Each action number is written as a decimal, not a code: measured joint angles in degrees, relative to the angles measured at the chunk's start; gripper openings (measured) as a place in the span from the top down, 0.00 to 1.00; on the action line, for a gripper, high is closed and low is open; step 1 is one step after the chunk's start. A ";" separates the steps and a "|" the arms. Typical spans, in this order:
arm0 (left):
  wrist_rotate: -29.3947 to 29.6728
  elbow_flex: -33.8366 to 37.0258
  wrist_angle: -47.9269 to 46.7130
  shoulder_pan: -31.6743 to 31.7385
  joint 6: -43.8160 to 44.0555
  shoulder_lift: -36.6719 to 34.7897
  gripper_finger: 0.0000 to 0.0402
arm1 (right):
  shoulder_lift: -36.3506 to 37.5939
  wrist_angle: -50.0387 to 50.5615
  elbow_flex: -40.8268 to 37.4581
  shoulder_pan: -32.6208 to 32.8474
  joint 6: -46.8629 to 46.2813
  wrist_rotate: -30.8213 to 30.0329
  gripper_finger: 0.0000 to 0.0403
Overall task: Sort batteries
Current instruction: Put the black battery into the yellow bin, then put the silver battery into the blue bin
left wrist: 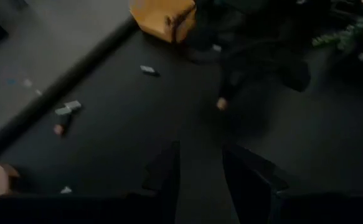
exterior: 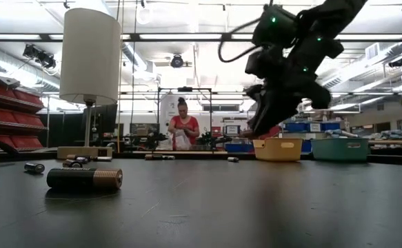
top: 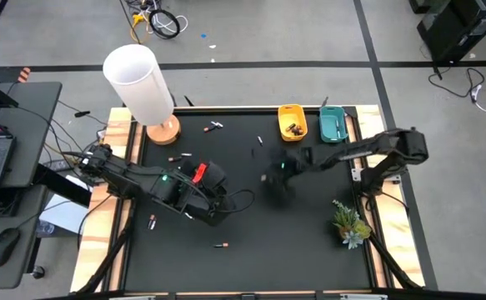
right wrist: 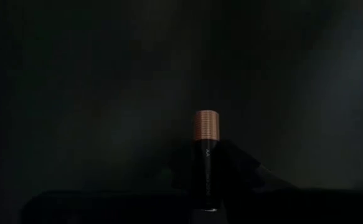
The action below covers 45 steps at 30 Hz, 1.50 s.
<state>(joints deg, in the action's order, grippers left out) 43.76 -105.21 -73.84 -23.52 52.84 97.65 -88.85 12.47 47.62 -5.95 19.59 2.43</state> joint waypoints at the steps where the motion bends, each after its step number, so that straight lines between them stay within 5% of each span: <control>1: 0.95 0.00 0.03 0.18 -0.47 0.00 0.67 | 1.01 1.10 0.00 -2.41 -0.01 -1.09 0.88; 11: 2.94 0.00 0.28 2.18 -6.49 0.00 0.67 | 7.81 5.76 0.07 -25.74 -3.62 -5.64 0.88; 23: 7.71 0.00 0.22 2.92 -14.75 0.00 0.67 | 8.25 4.50 0.13 -39.32 -16.74 -3.78 0.87; 33: 7.11 0.00 0.27 3.68 -14.97 0.00 0.67 | 8.31 4.52 0.17 -40.26 -18.41 -2.21 0.57; 36: 2.30 0.00 1.08 4.79 -14.78 0.00 0.67 | 9.57 5.48 0.35 -40.01 -18.56 -0.88 0.53; 41: -13.94 0.01 1.67 9.03 -13.43 0.00 0.67 | 14.29 10.13 4.35 -36.26 -19.13 7.59 0.54; 45: -19.04 0.01 1.70 11.21 -14.28 0.00 0.67 | 18.06 8.54 4.94 -32.11 -22.32 14.12 0.56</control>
<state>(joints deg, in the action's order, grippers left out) 24.72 -105.20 -72.14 -12.31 38.56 97.65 -70.79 21.01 52.55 -38.07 -2.73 16.56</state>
